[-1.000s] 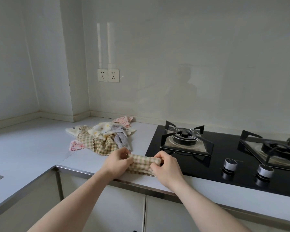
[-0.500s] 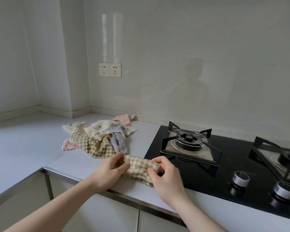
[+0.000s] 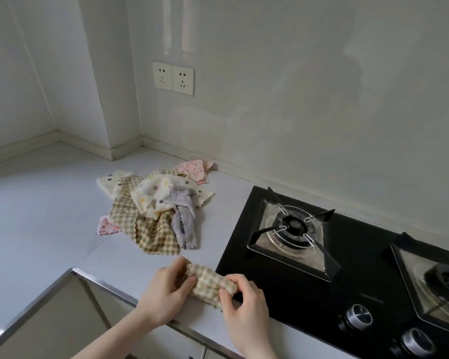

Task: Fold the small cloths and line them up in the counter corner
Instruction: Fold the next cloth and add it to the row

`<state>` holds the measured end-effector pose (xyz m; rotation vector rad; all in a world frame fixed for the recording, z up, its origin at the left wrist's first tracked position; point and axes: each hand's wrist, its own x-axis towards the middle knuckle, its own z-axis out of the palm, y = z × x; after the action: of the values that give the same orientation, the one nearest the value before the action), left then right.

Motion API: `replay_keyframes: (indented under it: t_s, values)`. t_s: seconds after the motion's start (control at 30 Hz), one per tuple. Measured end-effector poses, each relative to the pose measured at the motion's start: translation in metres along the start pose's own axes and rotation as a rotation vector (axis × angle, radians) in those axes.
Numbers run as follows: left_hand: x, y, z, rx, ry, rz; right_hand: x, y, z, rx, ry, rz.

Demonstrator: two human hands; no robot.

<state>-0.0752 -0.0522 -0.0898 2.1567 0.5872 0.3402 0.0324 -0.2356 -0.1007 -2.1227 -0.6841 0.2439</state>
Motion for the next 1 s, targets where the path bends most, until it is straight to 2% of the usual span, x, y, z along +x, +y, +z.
replay_keyframes:
  t_s: [0.1, 0.17, 0.3, 0.4, 0.5, 0.63, 1.0]
  values:
    - [-0.011, 0.037, -0.01, -0.077, -0.015, -0.176, 0.004, -0.036, -0.029, 0.127, -0.19, 0.152]
    - [-0.035, 0.073, -0.028, -0.102, -0.016, -0.233, -0.001, -0.065, -0.06, 0.141, -0.254, 0.249]
    - [-0.102, 0.144, -0.084, -0.149, 0.001, -0.191, -0.05, -0.124, -0.129, 0.168, -0.338, 0.266]
    - [-0.135, 0.184, -0.121, -0.172, -0.086, -0.128, -0.092, -0.163, -0.175, 0.166, -0.389, 0.267]
    - [-0.148, 0.212, -0.14, -0.2, -0.202, -0.053, -0.126, -0.183, -0.209, 0.199, -0.356, 0.263]
    - [-0.144, 0.247, -0.124, -0.129, -0.277, 0.039, -0.152, -0.178, -0.251, 0.192, -0.271, 0.294]
    - [-0.112, 0.386, 0.028, -0.096, -0.438, 0.208, -0.201, -0.097, -0.407, 0.204, 0.117, 0.348]
